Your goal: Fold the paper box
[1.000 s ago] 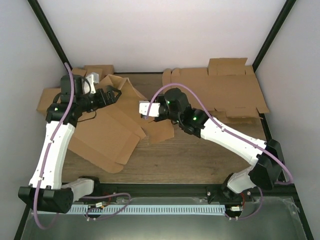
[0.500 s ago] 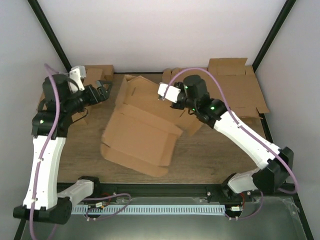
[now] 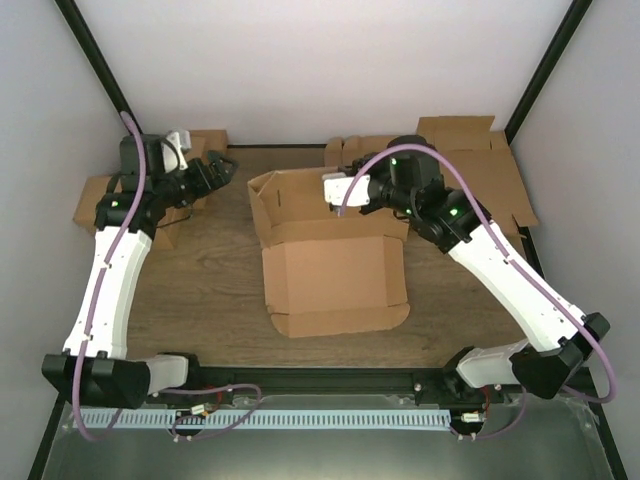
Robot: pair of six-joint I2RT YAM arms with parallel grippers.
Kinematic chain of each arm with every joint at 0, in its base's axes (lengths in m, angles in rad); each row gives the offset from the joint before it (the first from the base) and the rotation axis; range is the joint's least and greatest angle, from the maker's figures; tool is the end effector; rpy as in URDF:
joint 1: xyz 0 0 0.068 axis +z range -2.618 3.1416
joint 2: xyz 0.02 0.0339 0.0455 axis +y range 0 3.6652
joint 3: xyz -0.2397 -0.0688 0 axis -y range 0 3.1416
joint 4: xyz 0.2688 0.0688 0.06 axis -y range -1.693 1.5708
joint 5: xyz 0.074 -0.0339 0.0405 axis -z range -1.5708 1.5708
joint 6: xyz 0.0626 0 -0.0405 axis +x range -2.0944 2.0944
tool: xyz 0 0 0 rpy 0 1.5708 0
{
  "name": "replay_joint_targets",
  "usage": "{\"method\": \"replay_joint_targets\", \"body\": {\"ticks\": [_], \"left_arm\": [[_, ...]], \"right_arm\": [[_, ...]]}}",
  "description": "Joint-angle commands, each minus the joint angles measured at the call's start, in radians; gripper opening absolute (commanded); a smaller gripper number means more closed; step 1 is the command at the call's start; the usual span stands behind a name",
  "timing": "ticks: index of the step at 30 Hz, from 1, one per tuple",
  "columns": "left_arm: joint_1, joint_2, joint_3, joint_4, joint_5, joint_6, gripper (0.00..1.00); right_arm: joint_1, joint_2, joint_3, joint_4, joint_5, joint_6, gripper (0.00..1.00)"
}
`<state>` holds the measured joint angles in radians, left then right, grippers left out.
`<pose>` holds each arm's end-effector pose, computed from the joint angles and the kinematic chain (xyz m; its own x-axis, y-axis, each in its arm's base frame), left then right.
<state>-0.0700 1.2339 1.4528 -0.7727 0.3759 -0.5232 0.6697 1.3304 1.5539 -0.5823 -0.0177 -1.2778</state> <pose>0.3002 -0.0441 0.3871 -0.6426 -0.4209 -0.6403 0.0640 0.8032 -0.5922 0.2656 0.2117 0.4164 0.5271 -0.8036 -0.2764 -0.4466 0.0147 -0.8946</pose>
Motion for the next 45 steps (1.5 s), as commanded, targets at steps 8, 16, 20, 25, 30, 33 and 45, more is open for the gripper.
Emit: {"method": "replay_joint_targets", "body": {"ticks": [8, 16, 20, 25, 30, 33, 45], "left_arm": [[0.0, 0.048, -0.146, 0.18, 0.273, 0.011, 1.0], [-0.045, 0.066, -0.294, 0.231, 0.323, 0.05, 1.0], [-0.088, 0.099, -0.313, 0.236, 0.321, 0.094, 1.0], [-0.094, 0.179, -0.259, 0.202, 0.378, 0.193, 1.0], [-0.114, 0.279, -0.193, 0.144, 0.409, 0.266, 0.96], [-0.126, 0.31, -0.183, 0.131, 0.416, 0.302, 0.94], [-0.164, 0.363, -0.119, 0.029, 0.324, 0.436, 0.89]], "right_arm": [[0.128, 0.052, -0.272, 0.241, -0.102, -0.23, 0.01], [0.202, 0.04, -0.444, 0.459, -0.036, -0.116, 0.19], [0.202, 0.049, -0.442, 0.454, -0.027, -0.022, 0.39], [0.193, 0.086, -0.355, 0.411, -0.052, 0.194, 0.56], [0.144, 0.081, -0.271, 0.362, -0.134, 0.426, 0.68], [0.054, 0.058, -0.224, 0.325, -0.254, 0.605, 0.74], [-0.322, 0.006, -0.27, 0.186, -0.43, 1.153, 0.66]]}}
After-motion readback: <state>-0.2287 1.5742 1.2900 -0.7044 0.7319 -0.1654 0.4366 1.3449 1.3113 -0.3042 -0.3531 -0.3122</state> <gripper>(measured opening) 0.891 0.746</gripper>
